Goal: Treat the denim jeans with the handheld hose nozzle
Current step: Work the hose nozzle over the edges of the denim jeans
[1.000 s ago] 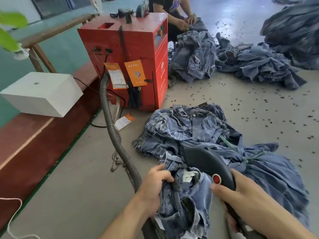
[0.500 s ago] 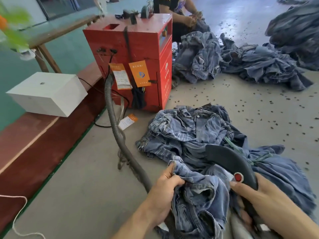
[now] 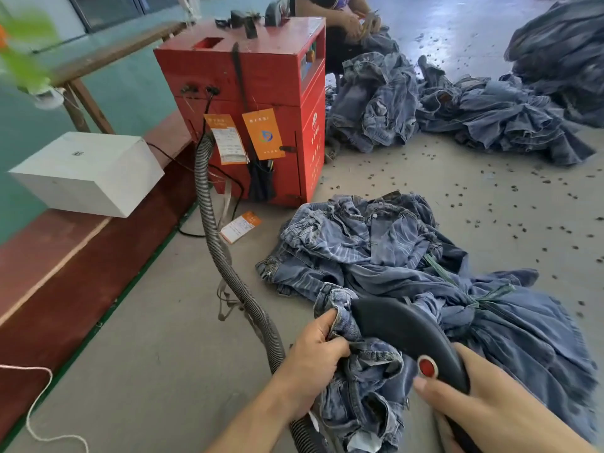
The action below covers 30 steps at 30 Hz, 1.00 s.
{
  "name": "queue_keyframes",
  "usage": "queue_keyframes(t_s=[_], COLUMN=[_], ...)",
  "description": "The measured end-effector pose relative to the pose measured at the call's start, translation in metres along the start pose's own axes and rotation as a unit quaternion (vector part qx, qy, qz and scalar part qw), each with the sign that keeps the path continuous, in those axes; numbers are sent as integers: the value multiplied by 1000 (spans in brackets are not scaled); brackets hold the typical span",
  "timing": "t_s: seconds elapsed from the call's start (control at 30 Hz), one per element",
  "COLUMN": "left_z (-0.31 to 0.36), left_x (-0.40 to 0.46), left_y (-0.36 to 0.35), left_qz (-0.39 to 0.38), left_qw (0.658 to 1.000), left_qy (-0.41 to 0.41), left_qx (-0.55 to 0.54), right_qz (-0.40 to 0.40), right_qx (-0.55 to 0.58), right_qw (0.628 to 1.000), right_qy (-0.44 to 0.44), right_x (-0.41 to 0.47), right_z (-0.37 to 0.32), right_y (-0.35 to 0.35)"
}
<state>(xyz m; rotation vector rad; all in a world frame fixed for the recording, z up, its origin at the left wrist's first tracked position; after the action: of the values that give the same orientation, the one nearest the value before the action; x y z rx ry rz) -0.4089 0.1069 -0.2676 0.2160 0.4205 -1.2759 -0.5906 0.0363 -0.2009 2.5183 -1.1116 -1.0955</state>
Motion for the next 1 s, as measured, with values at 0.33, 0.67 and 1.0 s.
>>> queue_keyframes(t_s=[0.33,0.67,1.0], left_z=[12,-19,0], left_x=[7,14,26], left_y=[7,31,35], left_qz=[28,16,46], left_qw=[961,961,943], left_qy=[-92,143,139], left_qx=[257,-235,-299], right_qz=[11,82,71], right_qx=[-23,72,35], right_qw=[1000,994,996], right_qy=[13,11,-45], right_x=[-3,-5,-26], right_z=[-15,-3,39], right_y=[14,33,32])
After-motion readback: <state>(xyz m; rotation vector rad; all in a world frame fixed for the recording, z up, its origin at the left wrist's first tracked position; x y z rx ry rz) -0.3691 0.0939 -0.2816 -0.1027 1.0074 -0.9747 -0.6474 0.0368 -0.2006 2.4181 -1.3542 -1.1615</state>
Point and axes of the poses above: each hand's wrist, its own x-axis towards the middle knuckle, its own y-axis out of the back of the hand, z = x × y, the point moved 8 cm from there along x, towards the middle knuckle, and after that the axes turned 8 degrees about x, right-handed, at the moved point
